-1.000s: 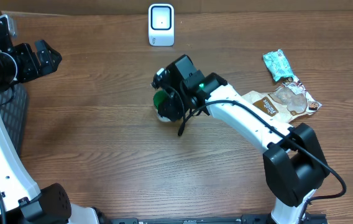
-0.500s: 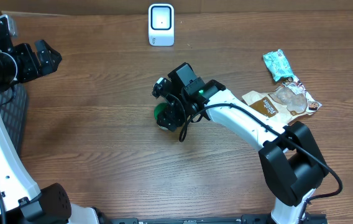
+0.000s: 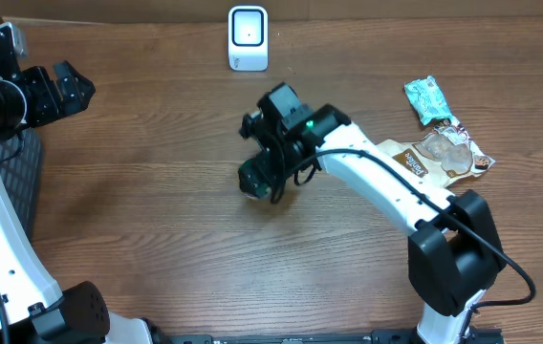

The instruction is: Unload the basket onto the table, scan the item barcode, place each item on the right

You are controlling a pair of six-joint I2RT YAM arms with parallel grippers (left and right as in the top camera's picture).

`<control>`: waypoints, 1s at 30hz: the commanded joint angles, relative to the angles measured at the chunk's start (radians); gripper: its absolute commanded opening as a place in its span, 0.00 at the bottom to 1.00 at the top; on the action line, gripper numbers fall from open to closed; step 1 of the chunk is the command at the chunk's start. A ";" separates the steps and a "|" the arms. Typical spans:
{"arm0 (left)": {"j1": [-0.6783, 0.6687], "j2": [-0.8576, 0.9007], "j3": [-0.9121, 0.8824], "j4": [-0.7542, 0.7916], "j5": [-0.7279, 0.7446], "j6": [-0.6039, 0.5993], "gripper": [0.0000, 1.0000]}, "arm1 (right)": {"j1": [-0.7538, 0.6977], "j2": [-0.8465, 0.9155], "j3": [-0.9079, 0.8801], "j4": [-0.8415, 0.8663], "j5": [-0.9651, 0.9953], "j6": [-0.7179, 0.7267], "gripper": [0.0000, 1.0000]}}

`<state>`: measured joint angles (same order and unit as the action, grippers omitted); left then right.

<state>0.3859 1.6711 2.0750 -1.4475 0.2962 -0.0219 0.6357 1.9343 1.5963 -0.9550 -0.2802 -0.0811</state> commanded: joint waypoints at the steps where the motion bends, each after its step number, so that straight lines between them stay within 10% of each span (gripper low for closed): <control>1: -0.006 -0.007 0.014 0.001 0.008 0.019 1.00 | -0.005 -0.044 0.094 -0.031 0.022 0.177 1.00; 9: -0.006 -0.007 0.014 0.001 0.008 0.019 1.00 | 0.009 -0.042 0.103 -0.144 0.250 0.706 1.00; 30: -0.006 -0.007 0.014 0.001 0.008 0.019 1.00 | 0.074 -0.040 0.092 -0.106 0.209 0.732 0.93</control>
<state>0.3859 1.6711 2.0750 -1.4475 0.2962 -0.0219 0.6884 1.9160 1.6821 -1.0657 -0.0734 0.6407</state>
